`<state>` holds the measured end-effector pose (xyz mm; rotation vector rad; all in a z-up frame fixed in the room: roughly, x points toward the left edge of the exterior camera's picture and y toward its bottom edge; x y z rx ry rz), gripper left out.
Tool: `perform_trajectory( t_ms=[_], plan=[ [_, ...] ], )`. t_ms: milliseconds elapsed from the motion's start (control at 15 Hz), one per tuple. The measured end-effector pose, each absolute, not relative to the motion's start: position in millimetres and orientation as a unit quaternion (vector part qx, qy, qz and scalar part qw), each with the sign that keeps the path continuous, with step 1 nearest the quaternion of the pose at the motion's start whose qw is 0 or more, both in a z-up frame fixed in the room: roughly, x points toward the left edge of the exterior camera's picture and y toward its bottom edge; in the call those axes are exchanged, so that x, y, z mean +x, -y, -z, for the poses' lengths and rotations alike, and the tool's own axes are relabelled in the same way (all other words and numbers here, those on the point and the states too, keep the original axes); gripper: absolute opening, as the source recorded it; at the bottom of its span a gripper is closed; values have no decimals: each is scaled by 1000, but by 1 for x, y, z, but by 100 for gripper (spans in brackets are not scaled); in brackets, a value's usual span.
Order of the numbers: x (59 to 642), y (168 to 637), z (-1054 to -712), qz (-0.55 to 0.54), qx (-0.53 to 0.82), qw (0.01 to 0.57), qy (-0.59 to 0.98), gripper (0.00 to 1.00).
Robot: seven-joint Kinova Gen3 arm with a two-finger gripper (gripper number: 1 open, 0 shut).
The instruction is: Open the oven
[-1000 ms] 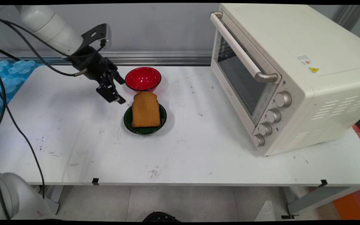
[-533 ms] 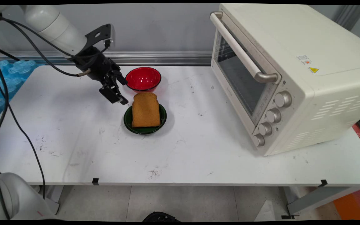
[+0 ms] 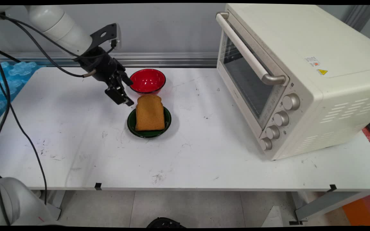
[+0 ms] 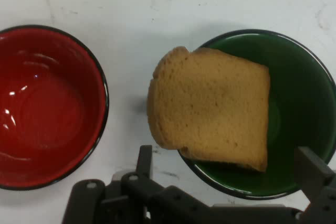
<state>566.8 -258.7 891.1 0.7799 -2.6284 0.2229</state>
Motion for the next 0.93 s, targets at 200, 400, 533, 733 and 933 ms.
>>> perform_trajectory(
  t_ms=[200,400,533,733,933],
  plan=[
    [562,264,-895,-82,277,194,938,100],
    [556,270,-899,-84,277,197,937,100],
    [550,277,-904,-87,277,201,936,100],
    [541,286,-912,-92,276,206,934,100],
    [530,295,-919,-95,274,211,934,100]
  ],
)
